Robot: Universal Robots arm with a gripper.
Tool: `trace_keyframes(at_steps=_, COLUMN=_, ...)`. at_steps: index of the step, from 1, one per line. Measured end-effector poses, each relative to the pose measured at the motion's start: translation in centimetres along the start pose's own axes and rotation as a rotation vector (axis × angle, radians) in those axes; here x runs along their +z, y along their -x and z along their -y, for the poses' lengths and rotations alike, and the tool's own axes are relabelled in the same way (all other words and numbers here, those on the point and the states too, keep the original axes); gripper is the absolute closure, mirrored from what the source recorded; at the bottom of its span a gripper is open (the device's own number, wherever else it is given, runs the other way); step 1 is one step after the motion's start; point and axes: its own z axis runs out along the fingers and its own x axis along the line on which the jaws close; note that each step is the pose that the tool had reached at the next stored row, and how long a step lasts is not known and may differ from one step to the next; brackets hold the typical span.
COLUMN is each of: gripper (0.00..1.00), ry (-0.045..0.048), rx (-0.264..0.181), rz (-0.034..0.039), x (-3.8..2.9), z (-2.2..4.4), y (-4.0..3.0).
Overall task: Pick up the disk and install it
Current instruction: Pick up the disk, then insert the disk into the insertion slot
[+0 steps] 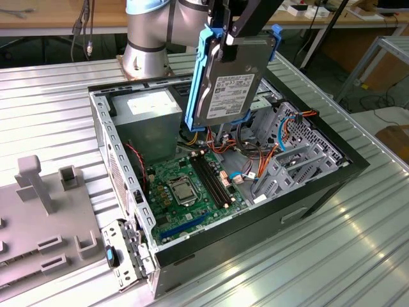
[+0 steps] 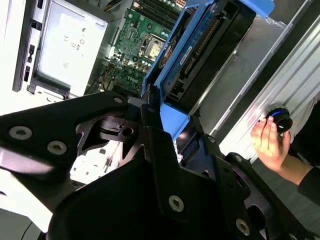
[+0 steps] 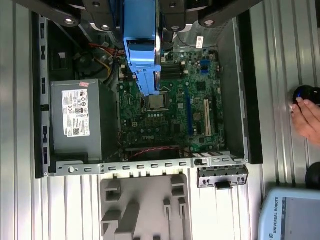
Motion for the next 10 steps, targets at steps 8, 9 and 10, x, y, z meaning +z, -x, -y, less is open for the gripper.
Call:
trace_keyframes(at_steps=8, gripper=0.63, ry=0.0000, rx=0.000, rz=0.0000, x=0.03, z=0.20, y=-0.03)
trace_keyframes(at_steps=9, gripper=0.63, ry=-0.0001, rx=0.000, rz=0.0000, x=0.05, z=0.23, y=-0.25)
trace_keyframes(at_steps=10, gripper=0.63, ry=-0.0002, rx=0.000, rz=0.0000, x=0.09, z=0.31, y=-0.48)
